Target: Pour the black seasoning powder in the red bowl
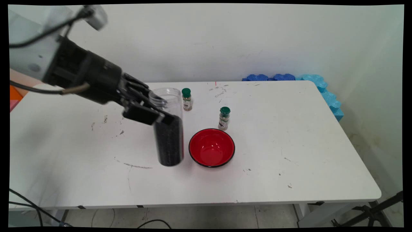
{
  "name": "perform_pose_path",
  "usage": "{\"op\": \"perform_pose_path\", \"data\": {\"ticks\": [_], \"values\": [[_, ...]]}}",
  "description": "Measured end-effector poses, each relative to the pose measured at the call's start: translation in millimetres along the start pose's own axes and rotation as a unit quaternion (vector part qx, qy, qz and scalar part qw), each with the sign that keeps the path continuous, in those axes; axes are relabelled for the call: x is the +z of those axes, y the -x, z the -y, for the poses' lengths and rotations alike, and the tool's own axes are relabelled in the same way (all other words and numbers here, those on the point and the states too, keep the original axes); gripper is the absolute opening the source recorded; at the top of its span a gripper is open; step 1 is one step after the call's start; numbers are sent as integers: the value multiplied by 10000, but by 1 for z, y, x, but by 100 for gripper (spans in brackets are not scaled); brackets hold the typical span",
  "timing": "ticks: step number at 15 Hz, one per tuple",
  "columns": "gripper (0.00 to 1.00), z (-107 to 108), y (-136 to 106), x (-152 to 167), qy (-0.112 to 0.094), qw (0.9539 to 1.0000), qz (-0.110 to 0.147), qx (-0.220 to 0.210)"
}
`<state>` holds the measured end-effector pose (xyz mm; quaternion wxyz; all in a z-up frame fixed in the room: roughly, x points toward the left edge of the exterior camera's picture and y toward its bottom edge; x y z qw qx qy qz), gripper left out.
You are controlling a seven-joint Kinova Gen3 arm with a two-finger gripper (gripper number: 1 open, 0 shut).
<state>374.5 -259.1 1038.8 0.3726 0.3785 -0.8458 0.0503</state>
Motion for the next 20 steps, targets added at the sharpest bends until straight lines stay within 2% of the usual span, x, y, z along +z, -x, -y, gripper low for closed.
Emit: {"op": "perform_pose_path", "data": {"ticks": [9,14,20], "values": [[0,-13,8,67,231,9991,290,-188],[0,-7,15,103,406,9977,446,-309],[0,6,16,129,627,9948,598,-531]]}}
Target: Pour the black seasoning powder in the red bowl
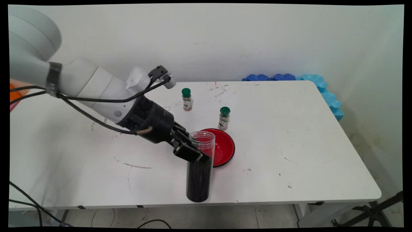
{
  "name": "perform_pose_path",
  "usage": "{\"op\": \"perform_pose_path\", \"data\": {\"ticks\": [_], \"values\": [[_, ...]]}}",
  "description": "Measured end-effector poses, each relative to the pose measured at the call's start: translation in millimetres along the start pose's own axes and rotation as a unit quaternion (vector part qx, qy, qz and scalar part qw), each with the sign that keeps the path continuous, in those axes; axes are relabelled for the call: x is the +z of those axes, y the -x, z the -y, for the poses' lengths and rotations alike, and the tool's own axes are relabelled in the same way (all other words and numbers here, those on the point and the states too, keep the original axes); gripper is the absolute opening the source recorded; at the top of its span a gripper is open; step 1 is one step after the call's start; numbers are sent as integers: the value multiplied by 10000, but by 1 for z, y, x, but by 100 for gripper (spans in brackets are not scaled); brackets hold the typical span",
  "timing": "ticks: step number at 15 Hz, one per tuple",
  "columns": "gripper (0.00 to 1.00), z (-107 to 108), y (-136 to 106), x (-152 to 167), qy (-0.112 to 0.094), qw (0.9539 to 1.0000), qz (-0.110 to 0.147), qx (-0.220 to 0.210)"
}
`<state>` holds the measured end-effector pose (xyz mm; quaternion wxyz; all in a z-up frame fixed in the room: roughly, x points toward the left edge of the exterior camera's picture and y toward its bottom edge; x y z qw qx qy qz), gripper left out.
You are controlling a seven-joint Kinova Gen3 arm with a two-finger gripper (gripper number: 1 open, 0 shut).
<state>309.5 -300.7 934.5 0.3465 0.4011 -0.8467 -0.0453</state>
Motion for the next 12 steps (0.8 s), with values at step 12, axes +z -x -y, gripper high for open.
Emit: {"op": "perform_pose_path", "data": {"ticks": [12], "values": [[0,29,-6,19,315,9855,262,-1646]]}}
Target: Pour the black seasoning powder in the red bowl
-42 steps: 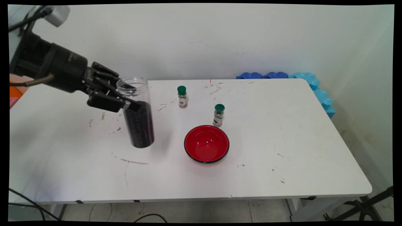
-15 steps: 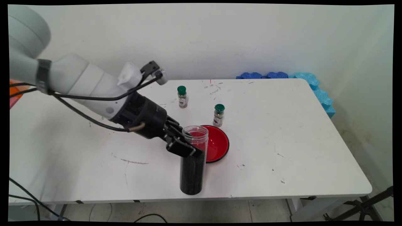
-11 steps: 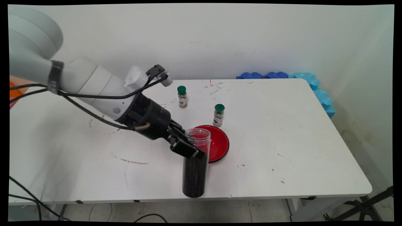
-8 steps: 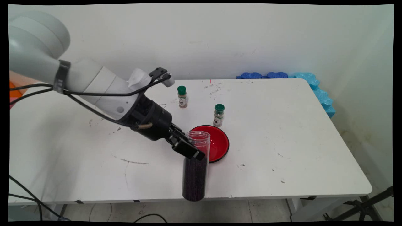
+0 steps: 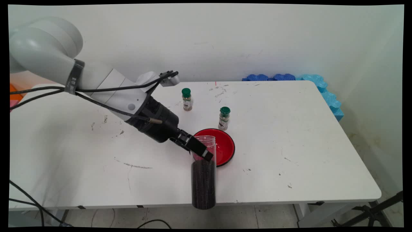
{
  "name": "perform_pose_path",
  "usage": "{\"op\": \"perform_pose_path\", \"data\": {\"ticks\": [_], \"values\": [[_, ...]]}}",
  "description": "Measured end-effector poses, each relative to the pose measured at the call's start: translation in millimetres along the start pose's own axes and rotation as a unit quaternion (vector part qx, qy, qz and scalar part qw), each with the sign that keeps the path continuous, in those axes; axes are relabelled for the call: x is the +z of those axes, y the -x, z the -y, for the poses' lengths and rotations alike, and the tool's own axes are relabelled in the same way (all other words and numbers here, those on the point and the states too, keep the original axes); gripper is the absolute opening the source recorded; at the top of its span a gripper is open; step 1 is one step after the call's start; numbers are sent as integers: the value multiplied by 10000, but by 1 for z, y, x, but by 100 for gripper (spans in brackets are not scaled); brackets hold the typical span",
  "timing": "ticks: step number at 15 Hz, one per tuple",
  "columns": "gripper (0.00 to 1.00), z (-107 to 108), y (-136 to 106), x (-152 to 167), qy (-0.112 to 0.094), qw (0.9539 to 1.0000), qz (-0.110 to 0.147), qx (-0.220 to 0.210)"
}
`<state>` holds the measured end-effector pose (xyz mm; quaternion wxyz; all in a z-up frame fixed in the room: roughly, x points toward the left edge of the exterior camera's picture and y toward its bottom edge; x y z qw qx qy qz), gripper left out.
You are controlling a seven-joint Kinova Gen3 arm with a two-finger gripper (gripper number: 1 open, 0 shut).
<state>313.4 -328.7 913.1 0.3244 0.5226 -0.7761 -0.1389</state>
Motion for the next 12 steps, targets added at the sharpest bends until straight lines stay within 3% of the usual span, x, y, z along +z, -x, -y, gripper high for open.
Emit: {"op": "perform_pose_path", "data": {"ticks": [4,12], "values": [[0,5,-4,3,161,9980,12,-615],[0,13,-8,6,427,9863,128,-1589]]}}
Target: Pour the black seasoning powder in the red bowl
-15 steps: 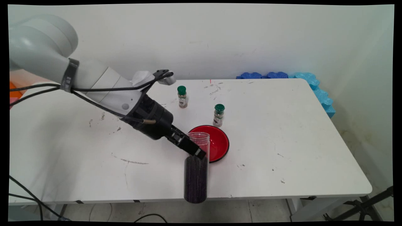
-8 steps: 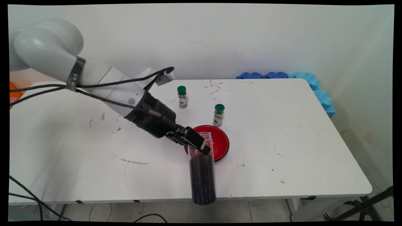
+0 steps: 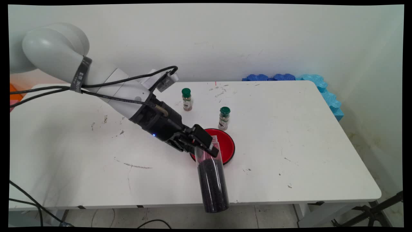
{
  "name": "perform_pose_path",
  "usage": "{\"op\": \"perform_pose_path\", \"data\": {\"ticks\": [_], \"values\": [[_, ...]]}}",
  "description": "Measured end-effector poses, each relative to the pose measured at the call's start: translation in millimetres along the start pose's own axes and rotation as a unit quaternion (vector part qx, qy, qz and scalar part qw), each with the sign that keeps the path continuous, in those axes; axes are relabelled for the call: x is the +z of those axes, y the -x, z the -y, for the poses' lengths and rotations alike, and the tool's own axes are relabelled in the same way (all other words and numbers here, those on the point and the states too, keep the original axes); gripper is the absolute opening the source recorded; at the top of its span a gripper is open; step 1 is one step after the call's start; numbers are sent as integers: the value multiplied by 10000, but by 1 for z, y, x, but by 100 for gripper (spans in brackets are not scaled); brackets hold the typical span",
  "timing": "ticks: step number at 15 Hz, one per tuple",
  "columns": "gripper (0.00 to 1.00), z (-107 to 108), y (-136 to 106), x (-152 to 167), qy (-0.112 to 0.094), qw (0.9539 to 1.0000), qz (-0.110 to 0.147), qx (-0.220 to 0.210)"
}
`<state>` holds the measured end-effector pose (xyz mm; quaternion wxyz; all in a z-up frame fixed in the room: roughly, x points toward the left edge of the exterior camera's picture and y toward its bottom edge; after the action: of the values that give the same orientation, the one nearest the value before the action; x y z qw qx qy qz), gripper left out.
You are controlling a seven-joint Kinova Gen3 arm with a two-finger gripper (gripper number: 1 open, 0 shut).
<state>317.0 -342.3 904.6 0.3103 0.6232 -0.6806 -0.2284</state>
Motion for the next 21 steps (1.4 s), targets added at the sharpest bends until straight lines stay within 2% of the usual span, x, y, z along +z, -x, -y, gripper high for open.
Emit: {"op": "perform_pose_path", "data": {"ticks": [5,9,14,17,21], "values": [[0,6,-8,1,124,9979,32,-630],[0,12,-15,2,234,9922,62,-1225],[0,21,-21,3,249,9846,83,-1727],[0,25,-24,3,269,9776,50,-2086],[0,31,-29,4,322,9628,-15,-2682]]}}
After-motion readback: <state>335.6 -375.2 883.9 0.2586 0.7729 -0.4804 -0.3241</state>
